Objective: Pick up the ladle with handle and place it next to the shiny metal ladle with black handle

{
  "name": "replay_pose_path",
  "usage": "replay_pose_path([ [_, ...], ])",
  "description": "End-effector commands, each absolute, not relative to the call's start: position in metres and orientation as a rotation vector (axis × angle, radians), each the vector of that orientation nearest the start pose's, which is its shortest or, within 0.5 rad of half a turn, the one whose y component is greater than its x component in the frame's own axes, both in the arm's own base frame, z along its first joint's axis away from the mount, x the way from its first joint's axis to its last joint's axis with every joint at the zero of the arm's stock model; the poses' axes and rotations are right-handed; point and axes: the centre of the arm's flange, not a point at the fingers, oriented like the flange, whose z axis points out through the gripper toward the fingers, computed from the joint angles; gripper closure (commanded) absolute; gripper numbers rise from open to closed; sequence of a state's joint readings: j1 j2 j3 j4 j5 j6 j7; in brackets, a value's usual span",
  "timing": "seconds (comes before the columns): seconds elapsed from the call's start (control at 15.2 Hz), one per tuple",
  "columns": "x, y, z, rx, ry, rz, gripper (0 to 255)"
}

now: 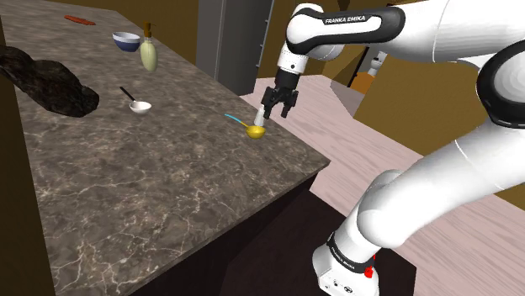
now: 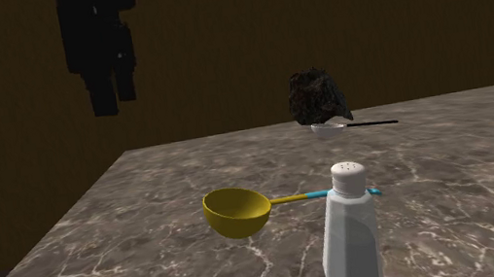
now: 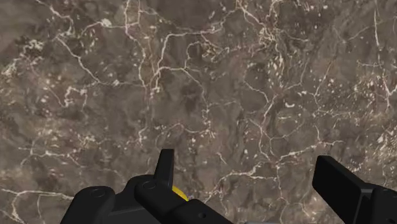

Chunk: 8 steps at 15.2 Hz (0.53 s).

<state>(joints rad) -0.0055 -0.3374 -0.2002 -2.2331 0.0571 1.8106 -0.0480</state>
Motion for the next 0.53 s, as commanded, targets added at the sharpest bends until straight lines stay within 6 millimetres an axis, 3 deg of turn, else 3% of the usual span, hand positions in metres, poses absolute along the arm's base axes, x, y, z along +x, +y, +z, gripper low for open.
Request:
replay_pose_path([
  [0.0, 0.455, -0.103, 0.483, -2.996, 0.234, 0.113, 0],
  [0.46, 0.525, -0.137, 0.432, -2.985, 0.213, 0.110, 0],
])
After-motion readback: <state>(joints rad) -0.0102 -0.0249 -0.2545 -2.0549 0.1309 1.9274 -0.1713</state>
